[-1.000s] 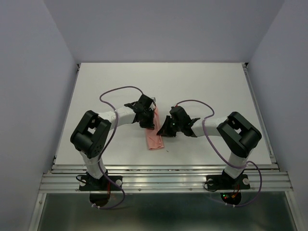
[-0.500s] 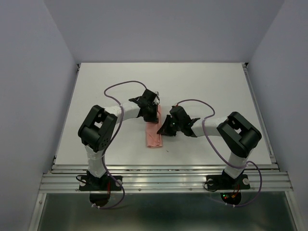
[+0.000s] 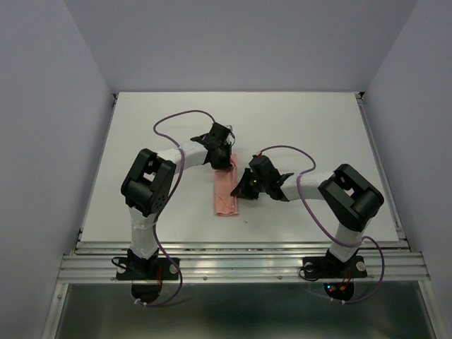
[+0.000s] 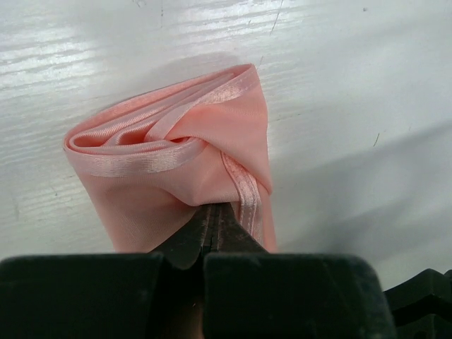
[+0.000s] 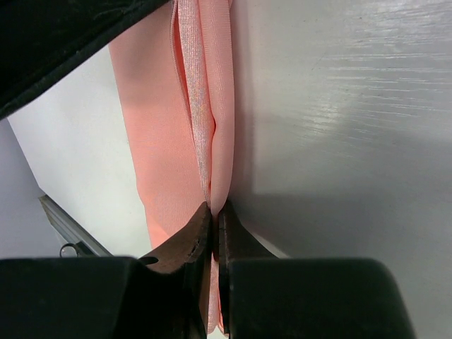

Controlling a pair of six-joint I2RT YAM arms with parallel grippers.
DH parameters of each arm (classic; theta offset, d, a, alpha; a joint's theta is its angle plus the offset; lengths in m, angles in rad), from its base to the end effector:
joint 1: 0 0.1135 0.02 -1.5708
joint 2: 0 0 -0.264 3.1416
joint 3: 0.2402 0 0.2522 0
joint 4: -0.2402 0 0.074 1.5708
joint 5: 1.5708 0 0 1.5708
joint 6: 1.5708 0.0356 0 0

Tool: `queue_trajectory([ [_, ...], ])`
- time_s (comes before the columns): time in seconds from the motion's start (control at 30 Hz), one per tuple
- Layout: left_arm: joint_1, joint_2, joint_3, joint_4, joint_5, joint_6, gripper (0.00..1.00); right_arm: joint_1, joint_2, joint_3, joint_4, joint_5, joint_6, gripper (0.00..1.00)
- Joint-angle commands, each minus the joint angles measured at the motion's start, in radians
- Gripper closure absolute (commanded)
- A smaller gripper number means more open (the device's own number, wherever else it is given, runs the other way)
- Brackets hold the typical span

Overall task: Fold the napkin into a case and place the utensils inside
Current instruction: Smooth out the smaller rectangle-folded napkin at the center of the board.

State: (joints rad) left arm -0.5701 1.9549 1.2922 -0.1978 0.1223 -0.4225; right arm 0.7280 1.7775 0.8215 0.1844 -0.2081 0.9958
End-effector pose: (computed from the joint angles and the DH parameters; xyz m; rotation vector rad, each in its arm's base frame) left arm 0.3514 -0.2305 0.1720 0.2421 2.5008 -0.5789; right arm 0.2508 0.2334 0.1305 0.2326 2.5822 1.0064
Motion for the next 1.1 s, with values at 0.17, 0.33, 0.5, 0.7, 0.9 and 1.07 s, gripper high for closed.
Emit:
queue_trajectory([
  [0.17, 0.01, 0.032, 0.059, -0.005, -0.027, 0.036, 1.0, 0.011, 0.0, -0.019, -0.037, 0.019, -0.009, 0.99],
  [0.33, 0.016, -0.014, 0.061, -0.025, -0.044, 0.041, 1.0, 0.011, 0.002, -0.021, -0.039, 0.021, -0.009, 0.99],
  [0.5, 0.018, -0.043, 0.073, -0.057, -0.047, 0.057, 1.0, 0.011, 0.0, -0.019, -0.039, 0.021, -0.009, 0.99],
  [0.7, 0.026, 0.03, 0.114, -0.089, -0.053, 0.068, 1.0, 0.011, 0.0, -0.016, -0.042, 0.021, -0.011, 0.99],
  [0.9, 0.026, 0.09, 0.145, -0.075, -0.047, 0.067, 1.0, 0.011, -0.004, -0.018, -0.043, 0.022, -0.014, 0.99],
  [1.07, 0.027, 0.104, 0.174, -0.055, -0.027, 0.06, 1.0, 0.011, -0.003, -0.021, -0.043, 0.022, -0.011, 0.99],
])
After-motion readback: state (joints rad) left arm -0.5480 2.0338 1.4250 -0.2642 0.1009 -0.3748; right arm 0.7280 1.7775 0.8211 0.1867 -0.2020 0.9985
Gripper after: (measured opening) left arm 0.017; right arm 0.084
